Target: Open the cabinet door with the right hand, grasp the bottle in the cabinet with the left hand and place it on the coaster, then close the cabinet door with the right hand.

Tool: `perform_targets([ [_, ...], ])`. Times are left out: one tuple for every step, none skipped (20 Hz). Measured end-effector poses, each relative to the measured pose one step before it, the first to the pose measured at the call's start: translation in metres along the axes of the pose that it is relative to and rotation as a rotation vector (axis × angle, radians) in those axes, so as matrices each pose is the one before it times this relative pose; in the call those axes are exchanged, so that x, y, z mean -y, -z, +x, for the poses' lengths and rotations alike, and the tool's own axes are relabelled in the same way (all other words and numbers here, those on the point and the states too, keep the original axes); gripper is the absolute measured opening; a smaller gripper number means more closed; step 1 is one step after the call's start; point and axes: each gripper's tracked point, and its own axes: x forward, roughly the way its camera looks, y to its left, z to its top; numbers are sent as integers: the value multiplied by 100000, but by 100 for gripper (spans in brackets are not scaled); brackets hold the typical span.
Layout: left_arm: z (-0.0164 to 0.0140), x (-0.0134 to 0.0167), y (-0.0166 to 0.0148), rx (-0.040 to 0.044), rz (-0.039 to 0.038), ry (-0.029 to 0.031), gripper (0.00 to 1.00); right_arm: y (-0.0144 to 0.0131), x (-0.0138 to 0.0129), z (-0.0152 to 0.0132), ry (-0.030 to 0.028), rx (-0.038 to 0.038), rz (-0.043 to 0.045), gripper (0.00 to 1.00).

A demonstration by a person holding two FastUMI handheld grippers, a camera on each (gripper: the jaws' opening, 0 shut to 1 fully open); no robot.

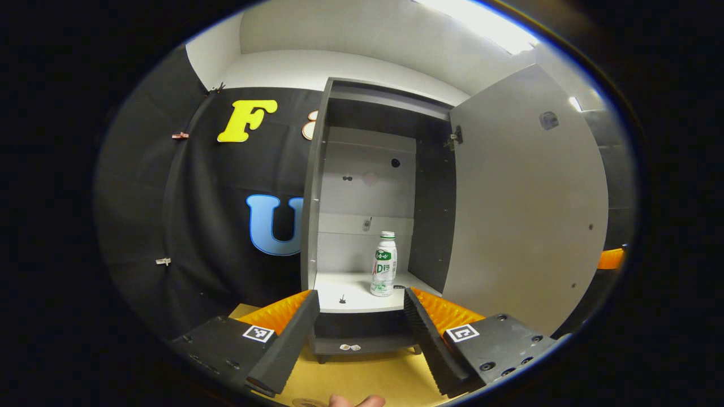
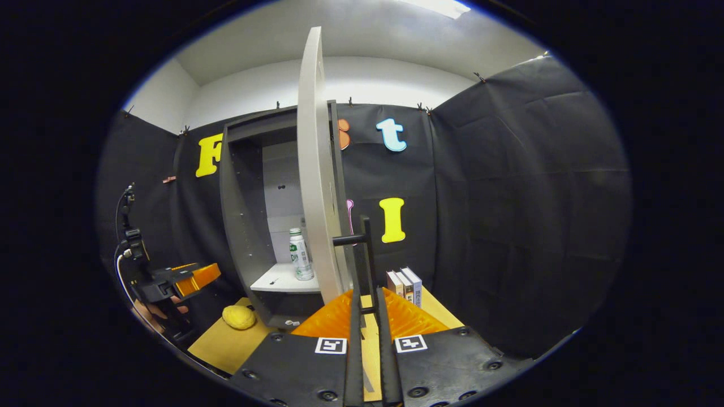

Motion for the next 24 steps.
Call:
perform_targets([
  [562, 255, -65, -138, 23, 411, 94, -206, 60, -484, -14, 334, -207, 16],
  [715, 452, 35, -118, 305, 563, 94, 95, -348, -624, -738, -154, 528, 16],
  [759, 575, -165, 265, 771, 931, 94, 176, -318, -329, -398, -429, 718, 24],
  [915, 458, -227, 621, 1159, 573, 95, 53, -80, -612, -86, -32, 684, 33],
  [1063, 501, -229, 686, 1412, 680, 94, -111, 105, -310, 791, 162, 174, 30],
  [1128, 527, -197, 939, 1460, 615, 94, 73, 102, -372, 107, 179, 432, 44],
  [1350, 580, -201, 654, 1382, 739, 95, 75, -285, -736, -332, 189, 227, 57],
  [1018, 472, 72, 725, 748, 168, 95, 178, -27, -363, 205, 9, -572, 69],
  [1331, 550, -76, 419, 308, 7, 95, 202, 73, -429, 74, -451, -723, 96],
  [1413, 504, 51, -17, 422, 15, 95, 158, 220, -283, 673, -272, -757, 98],
  [1623, 256, -124, 417, 957, -543, 94, 172, 174, -26, 894, -299, -505, 99],
  [1767, 205, -119, 274, 1390, -1267, 94, -62, 235, -359, 1083, 229, -219, 98],
  [1668, 228, -52, 208, 1312, -889, 92, -73, 229, -127, 916, 454, -318, 98],
  [1694, 80, 108, -286, 1249, -1129, 92, -48, 217, -210, 516, 276, -30, 98],
  [1600, 303, 53, -146, 887, -763, 94, -64, 441, -90, 864, 324, 86, 98],
  [1445, 318, 391, -561, 268, -405, 92, -60, 547, -81, 867, 283, 273, 98],
  [1357, 182, 337, -954, -482, -630, 94, -151, 522, -31, 1055, 254, 535, 98],
  [1263, 54, 376, -827, -821, -1239, 92, -3, 593, -151, 1175, -164, 888, 98],
  [1191, -175, 366, -924, -589, -2162, 94, -25, 526, -61, 1176, -153, 1118, 98],
  [1244, -171, 495, -1288, -384, -2029, 92, -51, 566, -60, 1129, -126, 1020, 98],
  [1136, -64, 509, -917, -644, -1646, 95, 67, 429, 96, 583, -117, -151, 98],
  [1205, 113, 596, -1465, -302, -761, 95, 105, 326, -49, 251, -289, -747, 100],
  [1040, -47, 485, -1075, 649, -1110, 94, 141, 225, 30, 368, -80, -641, 100],
  [1041, -232, 475, -798, 1015, -1493, 94, -41, 157, -64, 8, 79, 121, 98],
])
